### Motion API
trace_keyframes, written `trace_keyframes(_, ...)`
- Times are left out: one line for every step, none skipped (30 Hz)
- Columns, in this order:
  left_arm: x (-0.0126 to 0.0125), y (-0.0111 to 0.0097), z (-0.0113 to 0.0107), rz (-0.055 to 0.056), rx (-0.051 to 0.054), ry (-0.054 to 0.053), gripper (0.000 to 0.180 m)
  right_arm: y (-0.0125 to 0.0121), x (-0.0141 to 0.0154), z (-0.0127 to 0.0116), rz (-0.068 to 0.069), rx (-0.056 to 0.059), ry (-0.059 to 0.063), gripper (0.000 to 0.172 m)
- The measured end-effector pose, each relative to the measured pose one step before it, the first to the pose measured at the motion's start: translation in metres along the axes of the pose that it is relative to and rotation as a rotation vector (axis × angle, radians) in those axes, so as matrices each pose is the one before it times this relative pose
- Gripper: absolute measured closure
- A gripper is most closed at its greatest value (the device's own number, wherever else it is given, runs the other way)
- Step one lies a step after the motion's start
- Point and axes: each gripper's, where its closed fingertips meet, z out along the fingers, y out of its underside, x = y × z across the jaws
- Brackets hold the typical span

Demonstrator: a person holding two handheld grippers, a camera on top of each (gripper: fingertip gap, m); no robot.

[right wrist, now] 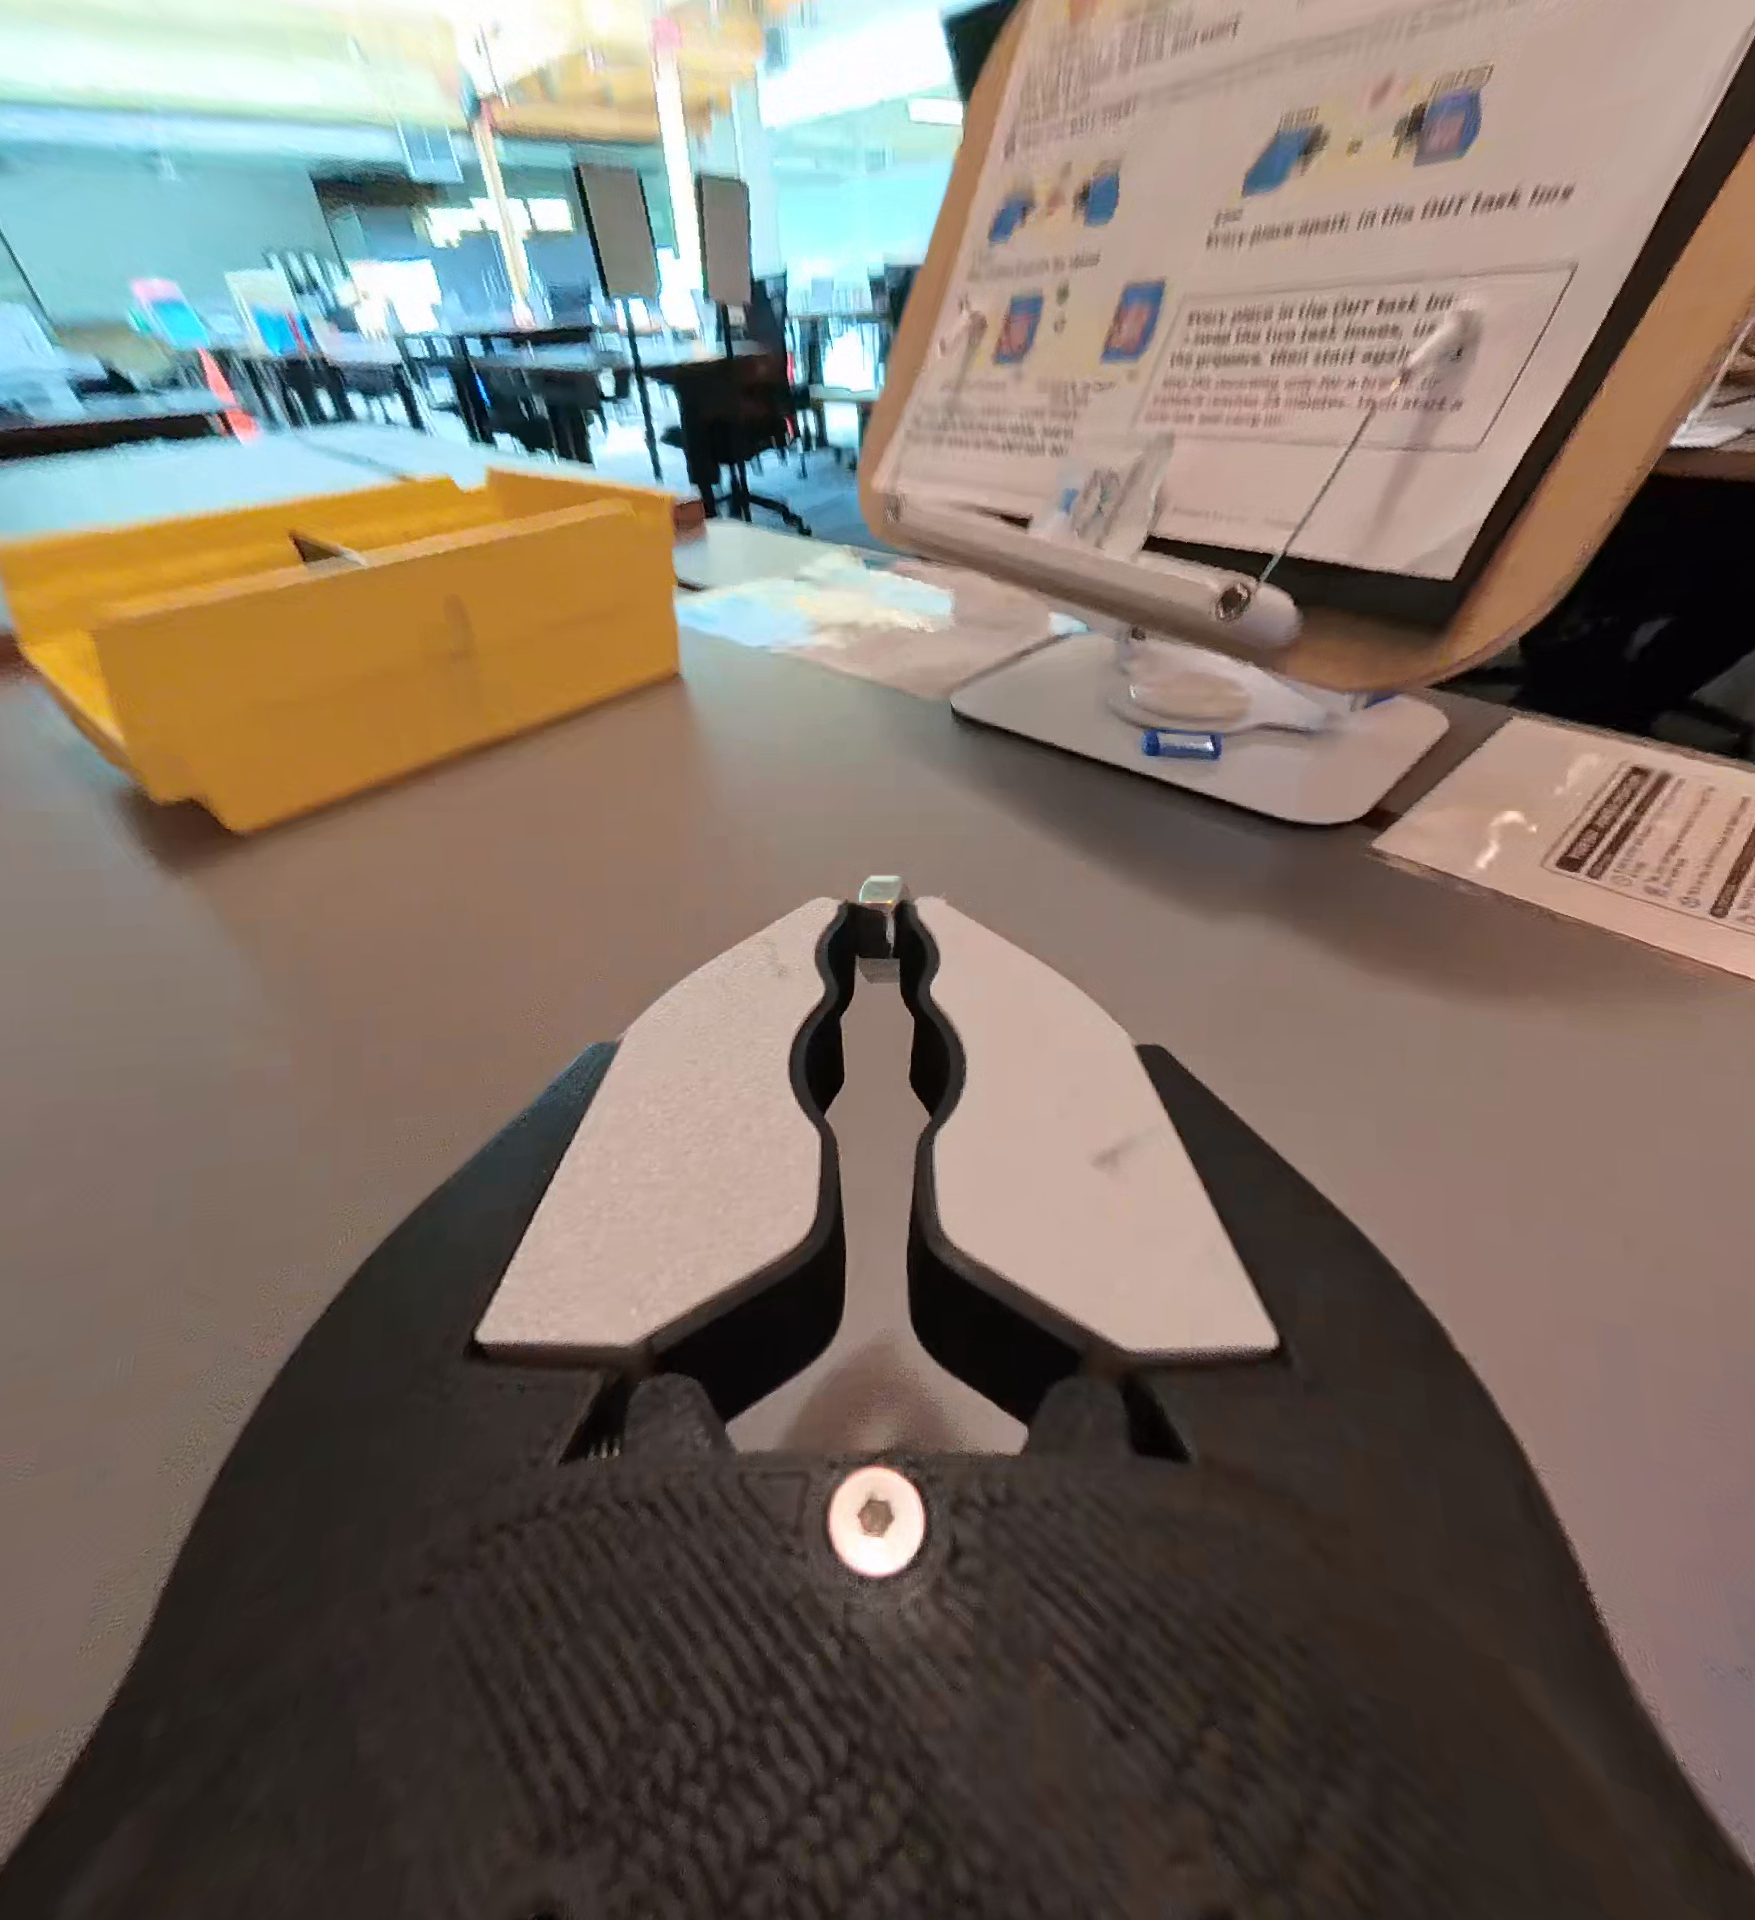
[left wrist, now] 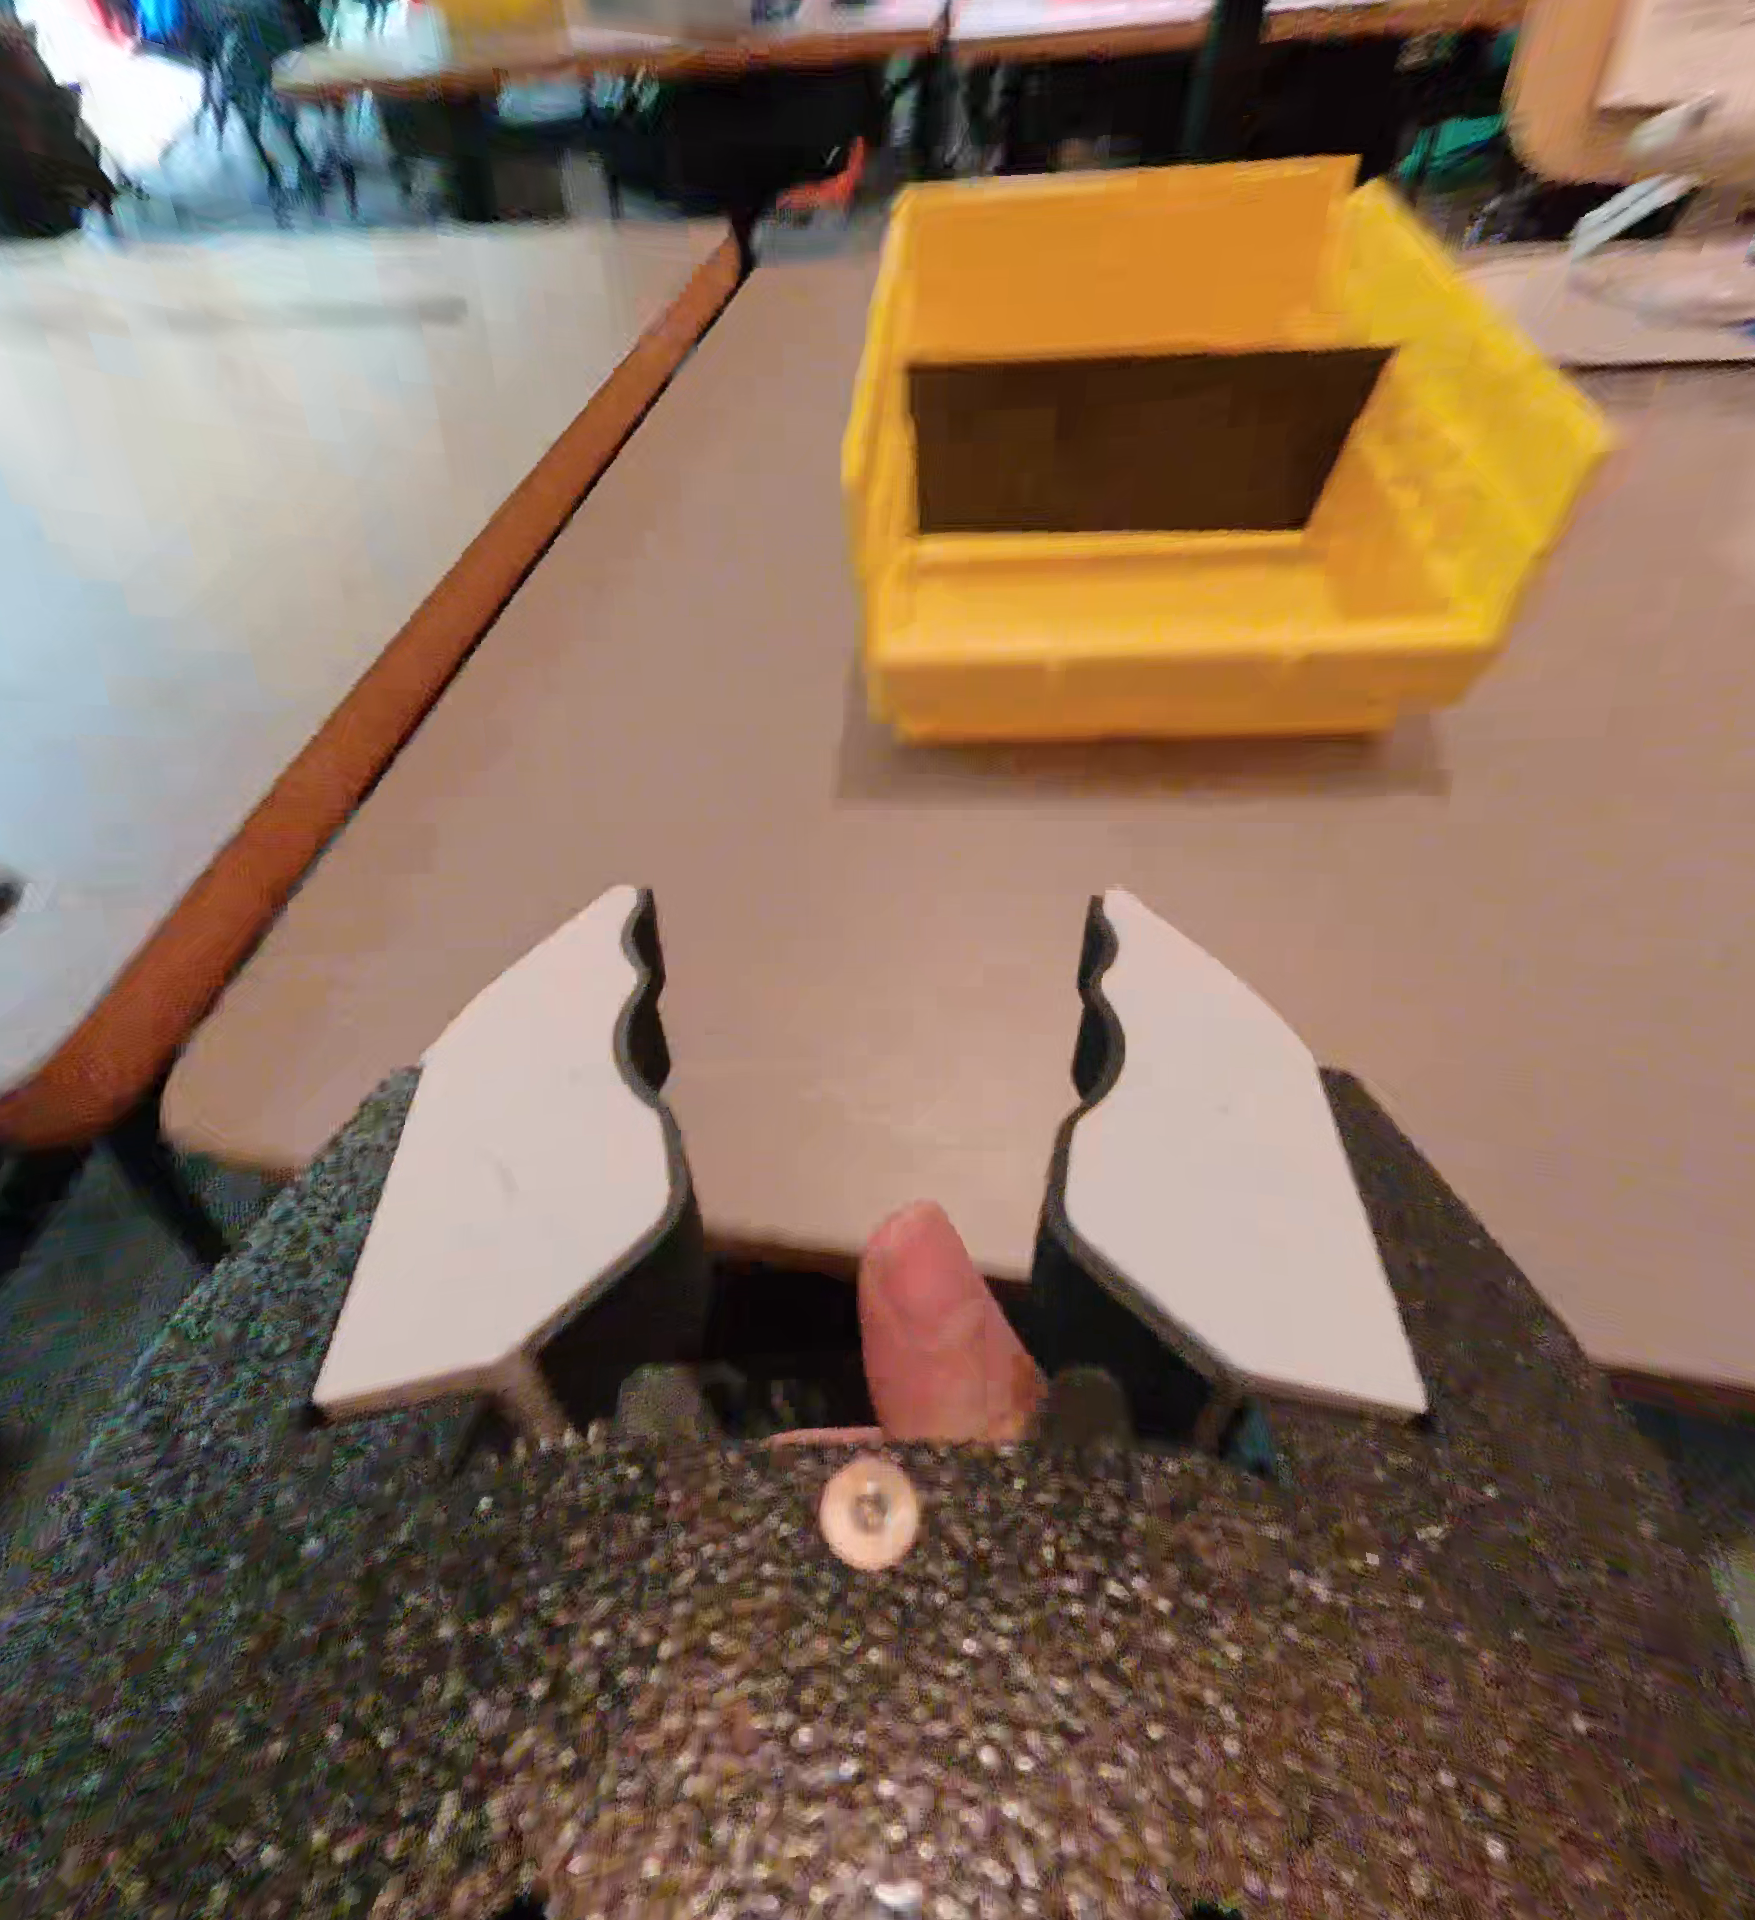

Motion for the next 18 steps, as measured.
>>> trace_keyframes(0.02225,-0.02257,0.01634,0.0944,0.0756,0.0022,0.104,0.00369,0.00637,0.00633,-0.0259,-0.0255,0.0150,0.164)
trace_keyframes(0.02223,-0.01876,0.01704,0.0876,0.0757,-0.0032,0.104,-0.00068,0.00478,0.00651,-0.0374,-0.0062,0.0101,0.164)
trace_keyframes(0.02563,-0.01447,0.01697,0.0725,0.0669,0.0195,0.103,-0.00085,0.00289,0.00697,-0.0417,-0.0055,-0.0016,0.164)
trace_keyframes(0.02764,-0.01098,0.01508,0.0371,0.0587,0.0340,0.101,0.00312,0.00344,0.00715,-0.0495,-0.0229,0.0068,0.164)
trace_keyframes(0.03089,-0.00803,0.01239,-0.0044,0.0455,0.0679,0.097,0.00911,0.00217,0.00482,-0.0438,-0.0740,0.0140,0.164)
trace_keyframes(0.03253,-0.00413,0.01019,-0.0307,0.0223,0.1111,0.088,0.00420,-0.00667,-0.00061,-0.0817,-0.0698,-0.0385,0.164)
trace_keyframes(0.02572,-0.00255,0.00779,-0.0311,0.0244,0.0929,0.073,-0.00011,0.00505,-0.00483,-0.1083,0.0005,0.0673,0.164)
trace_keyframes(0.01533,-0.00219,0.00652,0.0042,0.0276,0.0537,0.061,0.00674,0.00628,-0.00632,-0.0553,-0.0094,0.0774,0.164)
trace_keyframes(0.00496,-0.00315,0.00460,0.0440,0.0196,0.0174,0.059,0.01081,0.00025,-0.00559,0.0049,-0.0088,0.0340,0.164)
trace_keyframes(-0.00463,-0.00635,0.00393,0.0660,0.0194,-0.0095,0.060,0.00666,0.00252,-0.00587,0.0247,0.0039,0.0415,0.164)
trace_keyframes(-0.01242,-0.00847,0.00726,0.0543,0.0253,-0.0213,0.058,-0.00163,0.00430,-0.00597,-0.0328,0.0142,0.0482,0.164)
trace_keyframes(-0.01585,-0.00497,0.01134,0.0218,0.0129,-0.0231,0.053,-0.00081,0.00382,-0.00509,-0.0381,0.0040,0.0415,0.164)
trace_keyframes(-0.01623,0.00156,0.01395,0.0139,-0.0159,-0.0240,0.051,0.00085,0.00432,-0.00326,-0.0138,-0.0015,0.0486,0.164)
trace_keyframes(-0.01624,0.00694,0.01488,0.0187,-0.0362,-0.0328,0.050,-0.00137,0.00012,-0.00115,0.0055,0.0093,0.0180,0.164)
trace_keyframes(-0.01156,0.00973,0.01543,0.0037,-0.0443,-0.0208,0.052,-0.00166,0.00028,-0.00003,-0.0113,-0.0008,0.0165,0.164)
trace_keyframes(-0.00115,0.00928,0.01353,-0.0297,-0.0415,0.0275,0.052,-0.00095,0.00184,0.00011,-0.0389,-0.0103,0.0247,0.164)
trace_keyframes(0.00570,0.00627,0.00988,-0.0603,-0.0229,0.0554,0.051,0.00105,0.00314,0.00012,-0.0476,-0.0180,0.0372,0.164)
trace_keyframes(0.00758,0.00339,0.00629,-0.0633,0.0014,0.0532,0.051,0.00314,0.00145,0.00029,-0.0391,-0.0197,0.0289,0.164)
